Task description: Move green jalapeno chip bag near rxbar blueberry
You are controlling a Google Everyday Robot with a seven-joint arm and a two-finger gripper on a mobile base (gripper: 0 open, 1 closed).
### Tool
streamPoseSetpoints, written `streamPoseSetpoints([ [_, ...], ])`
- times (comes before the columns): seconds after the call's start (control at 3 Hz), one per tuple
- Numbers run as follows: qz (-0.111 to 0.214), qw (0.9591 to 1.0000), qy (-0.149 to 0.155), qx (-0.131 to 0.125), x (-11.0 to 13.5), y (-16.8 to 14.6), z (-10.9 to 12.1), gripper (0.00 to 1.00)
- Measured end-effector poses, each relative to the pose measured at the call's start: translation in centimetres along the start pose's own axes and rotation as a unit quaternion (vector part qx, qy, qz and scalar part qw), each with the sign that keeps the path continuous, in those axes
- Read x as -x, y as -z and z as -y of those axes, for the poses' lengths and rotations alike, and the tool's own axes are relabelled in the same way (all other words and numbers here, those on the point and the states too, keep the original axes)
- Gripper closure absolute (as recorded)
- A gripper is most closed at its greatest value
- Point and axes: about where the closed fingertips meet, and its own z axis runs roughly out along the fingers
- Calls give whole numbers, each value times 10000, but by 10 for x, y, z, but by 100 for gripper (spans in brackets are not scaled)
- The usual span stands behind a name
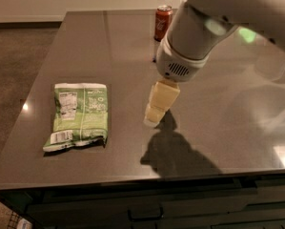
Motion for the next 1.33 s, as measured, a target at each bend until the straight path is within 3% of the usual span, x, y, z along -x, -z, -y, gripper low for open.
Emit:
streamPoseSetpoints([
  [0.67, 292, 9987, 191, 369, 69, -55, -41, 0],
  [1.33, 391, 9973, 297, 540, 110, -92, -76, 0],
])
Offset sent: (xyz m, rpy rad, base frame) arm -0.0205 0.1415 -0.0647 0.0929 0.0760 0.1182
